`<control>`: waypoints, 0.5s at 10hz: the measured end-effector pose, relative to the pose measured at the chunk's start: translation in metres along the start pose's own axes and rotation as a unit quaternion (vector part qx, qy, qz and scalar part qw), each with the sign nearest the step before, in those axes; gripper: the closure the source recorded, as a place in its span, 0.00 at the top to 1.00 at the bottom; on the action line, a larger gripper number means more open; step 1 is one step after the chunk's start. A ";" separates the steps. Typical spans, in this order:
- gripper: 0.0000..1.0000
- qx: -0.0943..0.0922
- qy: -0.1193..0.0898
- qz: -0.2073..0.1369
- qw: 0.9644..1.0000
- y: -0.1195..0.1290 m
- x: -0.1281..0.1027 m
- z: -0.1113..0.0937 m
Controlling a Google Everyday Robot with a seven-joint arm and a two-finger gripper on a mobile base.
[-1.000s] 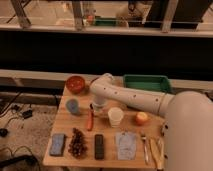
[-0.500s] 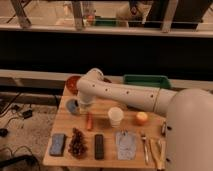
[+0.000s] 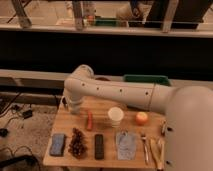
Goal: Stack cups into tray
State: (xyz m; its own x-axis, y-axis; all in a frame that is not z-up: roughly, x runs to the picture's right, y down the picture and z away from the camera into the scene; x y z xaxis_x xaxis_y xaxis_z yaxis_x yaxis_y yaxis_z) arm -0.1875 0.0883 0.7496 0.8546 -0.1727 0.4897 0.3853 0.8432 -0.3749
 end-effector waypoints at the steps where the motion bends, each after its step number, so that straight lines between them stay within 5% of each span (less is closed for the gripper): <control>1: 0.00 0.000 0.000 -0.005 1.000 -0.003 -0.002 0.003; 5: 0.00 -0.013 0.006 -0.015 1.000 -0.015 0.003 0.044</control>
State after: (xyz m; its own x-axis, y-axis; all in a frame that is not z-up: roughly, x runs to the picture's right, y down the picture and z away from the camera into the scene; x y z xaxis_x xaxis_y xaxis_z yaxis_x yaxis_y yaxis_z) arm -0.2065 0.0976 0.7913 0.8466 -0.2030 0.4919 0.4188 0.8245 -0.3805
